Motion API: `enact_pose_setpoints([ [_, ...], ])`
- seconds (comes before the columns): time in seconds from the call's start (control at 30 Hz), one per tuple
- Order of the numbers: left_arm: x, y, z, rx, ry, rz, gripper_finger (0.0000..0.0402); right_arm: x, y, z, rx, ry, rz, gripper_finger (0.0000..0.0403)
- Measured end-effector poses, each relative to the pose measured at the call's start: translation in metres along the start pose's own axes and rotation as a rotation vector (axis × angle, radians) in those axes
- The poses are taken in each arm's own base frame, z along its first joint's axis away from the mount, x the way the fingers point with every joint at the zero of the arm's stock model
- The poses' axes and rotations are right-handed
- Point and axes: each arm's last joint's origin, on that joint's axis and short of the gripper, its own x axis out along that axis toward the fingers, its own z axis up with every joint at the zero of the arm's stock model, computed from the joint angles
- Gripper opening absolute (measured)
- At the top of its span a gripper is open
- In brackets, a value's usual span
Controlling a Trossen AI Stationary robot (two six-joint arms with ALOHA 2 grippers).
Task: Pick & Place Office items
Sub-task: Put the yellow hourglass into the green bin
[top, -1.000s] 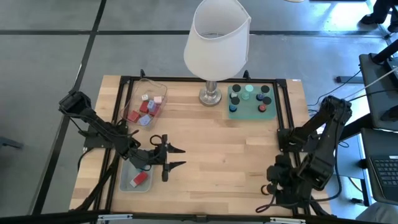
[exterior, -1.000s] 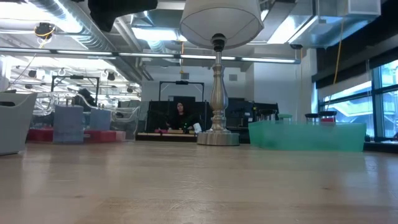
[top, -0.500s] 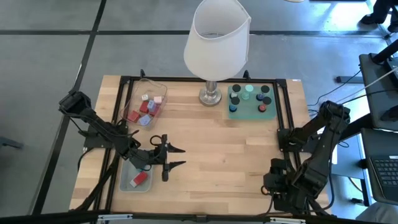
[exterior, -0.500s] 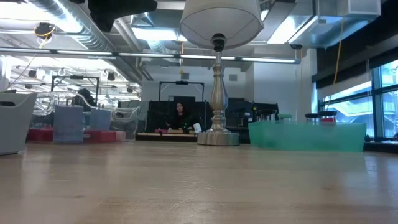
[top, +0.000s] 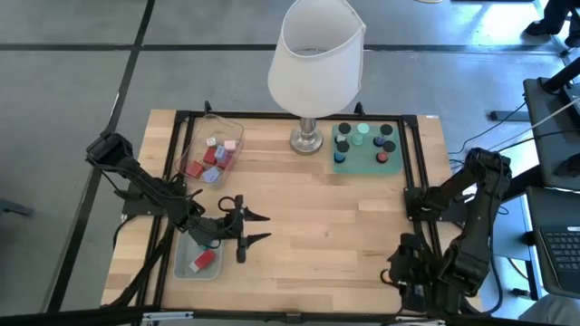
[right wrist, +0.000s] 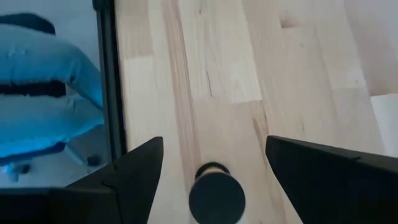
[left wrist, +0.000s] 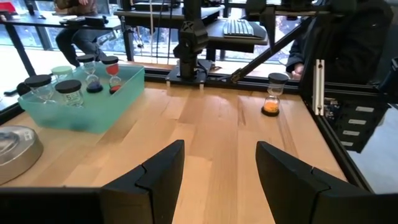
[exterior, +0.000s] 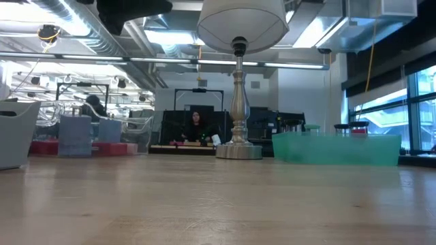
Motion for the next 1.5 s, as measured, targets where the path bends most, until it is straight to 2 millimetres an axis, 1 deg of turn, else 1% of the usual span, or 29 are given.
enact_pose_setpoints([
  [0.13, 0.0, 0.0, 0.0, 0.0, -0.001, 0.006, 0.0196, 0.007, 0.007, -0.006, 0.002, -0.035, -0.027, 0.0288],
  [0.27, 0.0, 0.0, 0.0, 0.004, 0.002, 0.007, 0.0196, 0.015, 0.013, -0.012, -0.024, -0.019, -0.054, 0.0288],
  [0.63, 0.0, 0.001, 0.0, 0.004, -0.002, 0.025, 0.0196, 0.03, 0.02, -0.019, -0.047, 0.034, -0.094, 0.0288],
  [0.93, 0.0, 0.001, 0.0, 0.004, -0.002, 0.025, 0.0196, 0.031, 0.021, -0.02, 0.009, 0.065, -0.091, 0.0288],
  [1.13, 0.0, 0.001, 0.0, 0.005, -0.001, 0.025, 0.0196, 0.031, 0.017, -0.02, 0.021, 0.075, -0.127, 0.0288],
  [1.23, 0.0, 0.001, -0.001, 0.009, 0.004, 0.026, 0.0196, 0.036, 0.013, -0.021, 0.026, 0.083, -0.145, 0.0288],
  [1.33, 0.0, 0.001, -0.002, 0.015, 0.01, 0.028, 0.0196, 0.042, 0.011, -0.023, 0.057, 0.138, -0.152, 0.0288],
  [1.4, 0.0, 0.001, -0.002, 0.015, 0.01, 0.028, 0.0196, 0.043, 0.01, -0.023, 0.064, 0.171, -0.149, 0.0288],
  [1.5, 0.0, 0.001, -0.002, 0.02, 0.01, 0.028, 0.0196, 0.043, 0.01, -0.023, 0.066, 0.175, -0.149, 0.0288],
])
